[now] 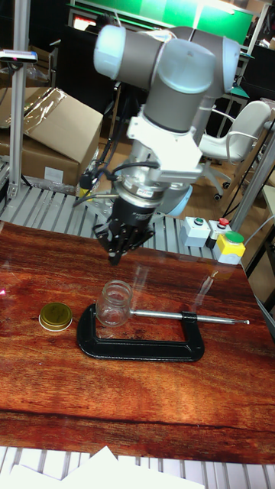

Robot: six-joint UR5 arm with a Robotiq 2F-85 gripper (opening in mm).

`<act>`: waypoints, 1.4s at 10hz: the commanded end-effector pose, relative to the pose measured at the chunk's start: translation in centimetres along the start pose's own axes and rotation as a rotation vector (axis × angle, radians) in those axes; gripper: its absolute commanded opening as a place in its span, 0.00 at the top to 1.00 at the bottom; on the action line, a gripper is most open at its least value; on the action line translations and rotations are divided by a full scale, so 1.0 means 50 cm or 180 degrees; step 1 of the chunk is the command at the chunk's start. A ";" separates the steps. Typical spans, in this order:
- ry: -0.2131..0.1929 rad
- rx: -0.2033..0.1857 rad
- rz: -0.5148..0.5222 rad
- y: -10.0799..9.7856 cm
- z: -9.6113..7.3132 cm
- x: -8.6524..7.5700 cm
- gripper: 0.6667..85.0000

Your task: Screw the lid onto the jar

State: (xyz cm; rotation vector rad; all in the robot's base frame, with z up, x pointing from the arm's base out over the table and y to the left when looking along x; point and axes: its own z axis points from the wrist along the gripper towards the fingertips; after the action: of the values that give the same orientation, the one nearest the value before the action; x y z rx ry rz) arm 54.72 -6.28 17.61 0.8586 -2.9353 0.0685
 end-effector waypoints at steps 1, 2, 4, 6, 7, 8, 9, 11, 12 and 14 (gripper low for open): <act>-0.0099 -0.0140 -0.0606 -0.137 0.046 -0.013 1.00; -0.0183 -0.0193 -0.0572 -0.137 0.072 -0.021 1.00; -0.0218 -0.0141 -0.0593 -0.129 0.099 -0.032 1.00; -0.0162 -0.0145 -0.0681 -0.119 0.105 -0.022 0.99; -0.0201 -0.0171 -0.0654 -0.109 0.112 -0.027 1.00; -0.0203 -0.0187 -0.0704 -0.101 0.116 -0.023 1.00; -0.0074 -0.0141 -0.0786 -0.106 0.109 -0.002 1.00; 0.0111 0.0106 -0.0877 -0.150 0.109 0.023 1.00; 0.0250 0.0251 -0.0877 -0.176 0.106 0.042 1.00; -0.0041 0.0095 -0.0871 -0.144 0.109 -0.001 1.00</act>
State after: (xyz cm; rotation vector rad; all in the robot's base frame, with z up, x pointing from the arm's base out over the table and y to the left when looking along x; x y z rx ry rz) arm 57.66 -13.54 12.39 1.2309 -2.7716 0.1208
